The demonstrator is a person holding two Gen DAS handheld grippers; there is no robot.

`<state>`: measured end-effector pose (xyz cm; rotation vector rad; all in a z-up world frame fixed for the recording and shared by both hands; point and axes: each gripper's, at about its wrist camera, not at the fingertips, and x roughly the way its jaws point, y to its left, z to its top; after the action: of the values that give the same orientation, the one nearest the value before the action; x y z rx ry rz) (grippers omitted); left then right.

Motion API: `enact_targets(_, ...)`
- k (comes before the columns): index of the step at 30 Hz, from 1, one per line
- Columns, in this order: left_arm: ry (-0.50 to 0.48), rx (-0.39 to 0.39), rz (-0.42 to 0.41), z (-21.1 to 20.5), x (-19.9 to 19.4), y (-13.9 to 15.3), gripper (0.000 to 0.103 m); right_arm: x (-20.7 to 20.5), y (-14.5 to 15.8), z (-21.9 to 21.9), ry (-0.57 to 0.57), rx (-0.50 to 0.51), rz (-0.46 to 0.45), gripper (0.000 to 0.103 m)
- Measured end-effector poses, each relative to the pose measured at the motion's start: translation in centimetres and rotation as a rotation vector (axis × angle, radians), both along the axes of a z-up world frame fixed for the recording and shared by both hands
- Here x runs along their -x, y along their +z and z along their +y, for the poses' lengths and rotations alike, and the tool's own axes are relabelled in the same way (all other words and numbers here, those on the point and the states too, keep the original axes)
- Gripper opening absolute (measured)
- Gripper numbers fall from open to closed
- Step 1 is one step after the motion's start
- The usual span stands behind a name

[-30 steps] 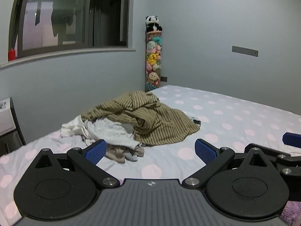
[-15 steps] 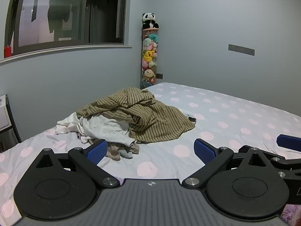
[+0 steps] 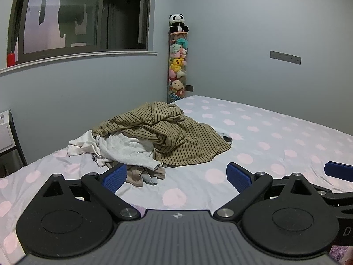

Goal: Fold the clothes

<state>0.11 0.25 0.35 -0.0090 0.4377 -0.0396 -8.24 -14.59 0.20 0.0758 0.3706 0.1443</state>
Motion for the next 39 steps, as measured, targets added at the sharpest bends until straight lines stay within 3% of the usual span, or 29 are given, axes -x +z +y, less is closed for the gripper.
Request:
enact_targets(28, -0.010, -0.006, 0.044, -0.2, -0.3, -0.7, 0.098, -0.4, -0.7, 0.1, 0.017, -0.023, 0.030, 0.102)
enact_targets(39, -0.030, -0.042, -0.068, -0.9, 0.1, -0.8, 0.097, -1.6, -2.0, -0.7, 0.008, -0.051, 0.054, 0.102)
